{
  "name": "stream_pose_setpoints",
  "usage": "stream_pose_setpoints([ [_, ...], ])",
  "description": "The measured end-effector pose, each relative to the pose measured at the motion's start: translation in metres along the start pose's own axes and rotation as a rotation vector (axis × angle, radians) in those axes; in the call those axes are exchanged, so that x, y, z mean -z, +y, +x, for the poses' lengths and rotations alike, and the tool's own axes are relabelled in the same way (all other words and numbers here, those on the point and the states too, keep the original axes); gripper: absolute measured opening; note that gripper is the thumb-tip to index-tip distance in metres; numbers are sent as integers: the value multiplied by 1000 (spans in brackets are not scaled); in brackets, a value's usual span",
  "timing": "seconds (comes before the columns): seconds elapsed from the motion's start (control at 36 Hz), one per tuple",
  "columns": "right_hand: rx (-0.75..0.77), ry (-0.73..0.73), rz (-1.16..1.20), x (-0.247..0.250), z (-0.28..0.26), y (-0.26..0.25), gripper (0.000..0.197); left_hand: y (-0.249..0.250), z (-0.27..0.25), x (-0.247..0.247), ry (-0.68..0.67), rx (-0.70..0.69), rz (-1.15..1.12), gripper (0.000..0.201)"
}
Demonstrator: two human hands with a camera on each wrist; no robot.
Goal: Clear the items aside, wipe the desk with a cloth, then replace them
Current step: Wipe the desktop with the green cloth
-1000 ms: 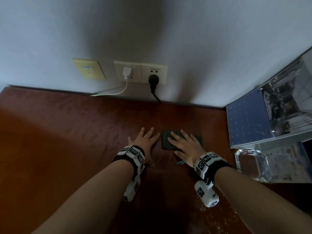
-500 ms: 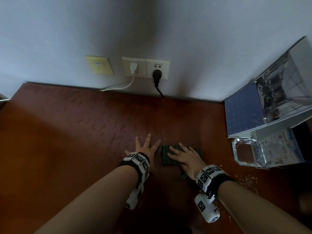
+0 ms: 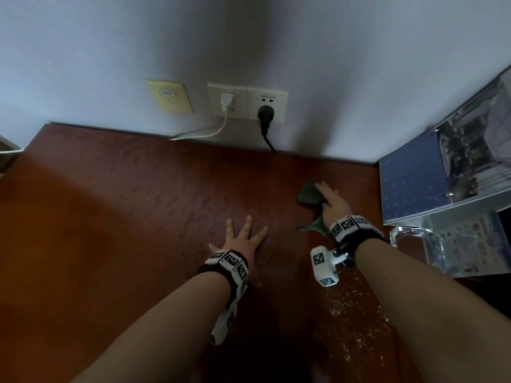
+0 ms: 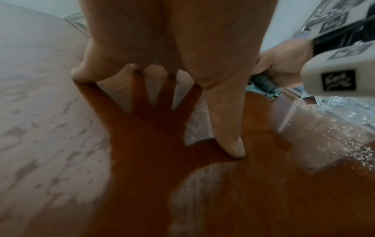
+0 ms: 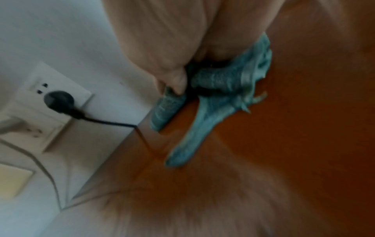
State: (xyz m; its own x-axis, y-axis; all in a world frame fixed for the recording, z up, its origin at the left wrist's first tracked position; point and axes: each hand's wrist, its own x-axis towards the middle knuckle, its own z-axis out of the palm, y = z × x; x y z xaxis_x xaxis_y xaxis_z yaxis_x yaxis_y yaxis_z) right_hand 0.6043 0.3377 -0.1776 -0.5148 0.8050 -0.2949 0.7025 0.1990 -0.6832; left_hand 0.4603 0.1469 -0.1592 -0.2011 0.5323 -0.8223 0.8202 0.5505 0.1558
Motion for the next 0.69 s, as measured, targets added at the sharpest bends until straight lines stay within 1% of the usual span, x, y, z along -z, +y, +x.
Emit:
stream_pose_setpoints([
  [0.08, -13, -151, -428, -18, 3, 4, 65, 1, 1, 0, -7, -1, 2, 132],
  [0.11, 9, -183, -523, -23, -1, 4, 69, 1, 1, -1, -6, -1, 1, 132],
  [0.17, 114, -228, -643, -31, -12, 5, 71, 1, 1, -1, -6, -1, 2, 133],
  [0.22, 217, -277, -708, -34, -23, 9, 70, 2, 1, -1, -10, 1, 8, 133],
  [0.28, 284, -318, -734, -33, -34, 11, 68, 2, 1, -1, -11, 1, 11, 133],
  [0.36, 346, -367, -748, -33, -53, 14, 64, 2, 1, -2, -10, 2, 16, 132],
  [0.56, 424, -449, -619, -37, -98, 17, 54, 3, -1, -7, 23, 6, 34, 129],
  [0.69, 474, -468, -546, -44, -125, 19, 51, -2, -5, -17, 77, -15, 8, 115],
])
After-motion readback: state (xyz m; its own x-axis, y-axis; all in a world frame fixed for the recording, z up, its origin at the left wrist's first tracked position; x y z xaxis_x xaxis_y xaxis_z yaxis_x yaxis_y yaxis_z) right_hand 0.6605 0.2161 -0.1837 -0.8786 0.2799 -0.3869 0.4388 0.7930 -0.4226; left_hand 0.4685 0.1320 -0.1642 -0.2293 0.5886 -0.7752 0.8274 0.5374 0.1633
